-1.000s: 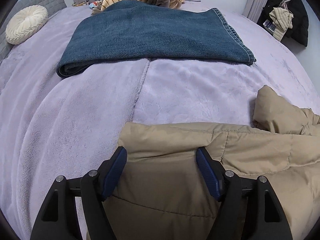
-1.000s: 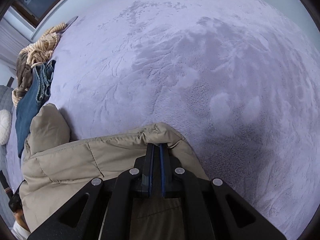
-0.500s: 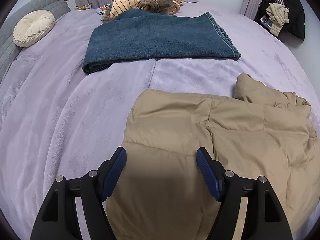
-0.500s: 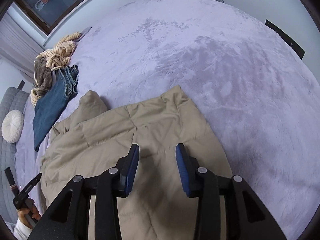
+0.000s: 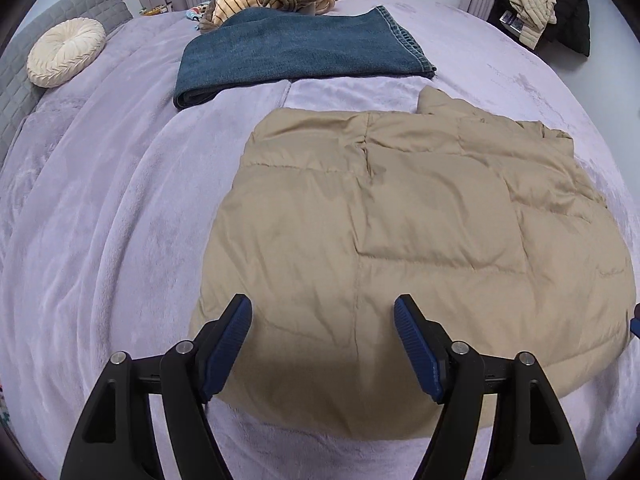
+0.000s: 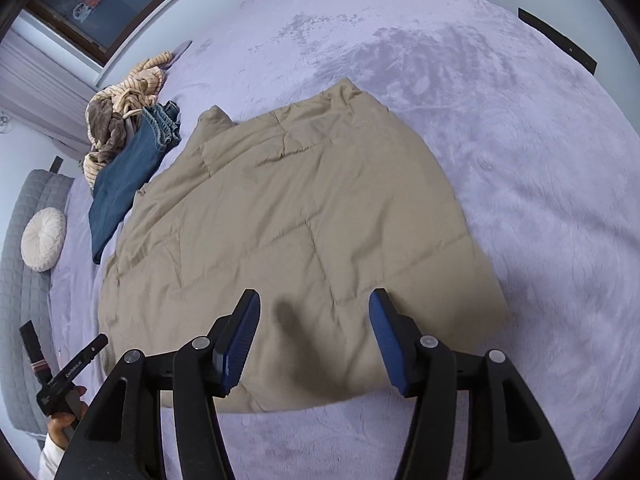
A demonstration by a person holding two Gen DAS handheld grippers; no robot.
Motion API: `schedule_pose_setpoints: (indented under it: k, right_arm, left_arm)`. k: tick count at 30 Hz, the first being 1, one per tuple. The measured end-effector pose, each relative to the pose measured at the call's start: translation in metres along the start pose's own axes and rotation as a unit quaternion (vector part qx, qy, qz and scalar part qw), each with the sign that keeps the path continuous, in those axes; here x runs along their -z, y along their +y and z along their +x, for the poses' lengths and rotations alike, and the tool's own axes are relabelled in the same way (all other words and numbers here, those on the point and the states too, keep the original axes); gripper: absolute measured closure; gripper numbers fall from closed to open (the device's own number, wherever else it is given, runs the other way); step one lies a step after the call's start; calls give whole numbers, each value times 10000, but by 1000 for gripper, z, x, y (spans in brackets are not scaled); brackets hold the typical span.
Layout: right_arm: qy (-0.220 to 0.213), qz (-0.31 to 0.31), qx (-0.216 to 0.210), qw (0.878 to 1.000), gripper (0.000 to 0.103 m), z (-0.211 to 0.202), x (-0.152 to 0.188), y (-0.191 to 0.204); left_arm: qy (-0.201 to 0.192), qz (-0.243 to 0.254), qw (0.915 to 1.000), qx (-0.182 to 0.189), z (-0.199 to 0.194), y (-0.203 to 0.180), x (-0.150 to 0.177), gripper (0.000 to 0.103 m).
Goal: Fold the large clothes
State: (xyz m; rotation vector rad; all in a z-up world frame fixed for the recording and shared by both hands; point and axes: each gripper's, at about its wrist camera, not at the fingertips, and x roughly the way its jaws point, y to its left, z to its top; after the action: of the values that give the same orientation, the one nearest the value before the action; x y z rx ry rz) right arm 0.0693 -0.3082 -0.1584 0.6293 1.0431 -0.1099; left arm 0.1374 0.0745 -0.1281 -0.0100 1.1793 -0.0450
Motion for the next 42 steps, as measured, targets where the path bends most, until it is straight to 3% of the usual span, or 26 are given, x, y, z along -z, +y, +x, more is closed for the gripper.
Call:
schedule_pose_setpoints:
  k: [2,10,15,19,28,30,32,42]
  right_arm:
    - [46,69,-23,10000,40,-2,12,-3]
    - [184,260,-69,9995,37,-7,41,-12]
    - [313,430,-158,9985,25,-6,52,-17]
    - [455,504,-274,9973,24,-2,59,-18]
    - [479,582,-579,9955,22,9,65,-17]
    - [464,662,-725,9941,16,13,65,-19]
    - [440,777,-888,9920,0,16,64,-21]
    - [516,1560,-1394,9765,0,42,54,-35]
  left_arm:
    - [-77,-4,10000,-31,-7,-2,9,1]
    - [66,51,10000,-49,-17,-10,33,1]
    - [222,-63,9997,50,-19,-9,48,1]
    - [429,-245,9987,156,-13,-4,61,1]
    - [517,-1017,9909,718,-1,23,82,1]
    - [560,-1083,9888,865,4,27,84,1]
    - [606,-1164,9854,1080,8,30,86,1]
    - [591,-1781,9623,1968,28,47,80,1]
